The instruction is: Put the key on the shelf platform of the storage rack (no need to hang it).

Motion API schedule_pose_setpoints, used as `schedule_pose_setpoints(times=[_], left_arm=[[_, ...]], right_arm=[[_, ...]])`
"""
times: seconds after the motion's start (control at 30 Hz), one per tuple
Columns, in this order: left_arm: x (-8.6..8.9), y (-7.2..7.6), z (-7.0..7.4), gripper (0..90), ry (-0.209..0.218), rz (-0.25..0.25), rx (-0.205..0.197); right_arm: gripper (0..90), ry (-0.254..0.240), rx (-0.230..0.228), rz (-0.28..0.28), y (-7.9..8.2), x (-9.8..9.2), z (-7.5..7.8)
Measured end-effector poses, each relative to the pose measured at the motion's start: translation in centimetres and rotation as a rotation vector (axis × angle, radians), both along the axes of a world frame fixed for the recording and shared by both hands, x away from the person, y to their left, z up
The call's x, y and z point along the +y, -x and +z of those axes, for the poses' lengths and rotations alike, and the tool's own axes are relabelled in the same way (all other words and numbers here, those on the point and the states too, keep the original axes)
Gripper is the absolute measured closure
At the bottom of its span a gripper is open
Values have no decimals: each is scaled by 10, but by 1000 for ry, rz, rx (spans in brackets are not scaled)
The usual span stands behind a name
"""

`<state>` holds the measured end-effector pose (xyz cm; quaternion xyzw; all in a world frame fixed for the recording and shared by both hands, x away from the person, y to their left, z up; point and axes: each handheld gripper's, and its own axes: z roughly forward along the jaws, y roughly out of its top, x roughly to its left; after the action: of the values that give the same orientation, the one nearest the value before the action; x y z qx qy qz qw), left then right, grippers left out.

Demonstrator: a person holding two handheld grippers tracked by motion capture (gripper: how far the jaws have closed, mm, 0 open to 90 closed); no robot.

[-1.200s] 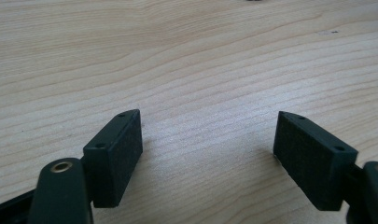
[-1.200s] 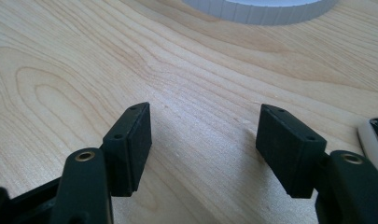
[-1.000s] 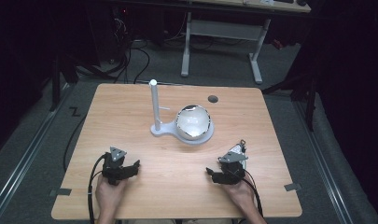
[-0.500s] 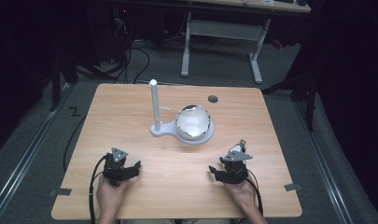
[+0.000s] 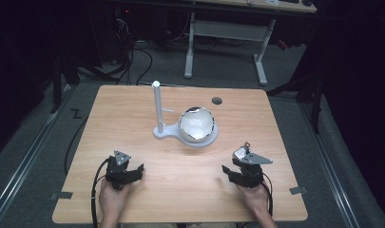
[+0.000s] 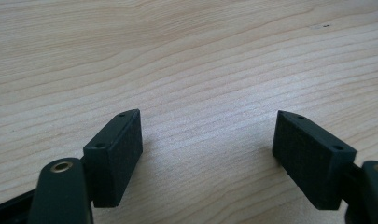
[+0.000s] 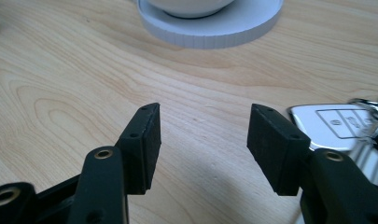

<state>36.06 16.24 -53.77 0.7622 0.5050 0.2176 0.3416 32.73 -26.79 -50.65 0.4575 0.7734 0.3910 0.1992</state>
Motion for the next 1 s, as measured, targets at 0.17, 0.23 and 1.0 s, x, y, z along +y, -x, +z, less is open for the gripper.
schedule_pose_setpoints(times=[0.17, 0.23, 1.0], left_arm=[[0, 0, 0, 243, -2, -2, 1], [0, 0, 0, 242, -2, -2, 0], [0, 1, 0, 240, 1, -1, -1]], right_arm=[[457, -27, -13, -22, 4, -13, 4], [462, -34, -14, -36, 4, -18, 5], [503, -25, 39, -194, -16, -63, 8]])
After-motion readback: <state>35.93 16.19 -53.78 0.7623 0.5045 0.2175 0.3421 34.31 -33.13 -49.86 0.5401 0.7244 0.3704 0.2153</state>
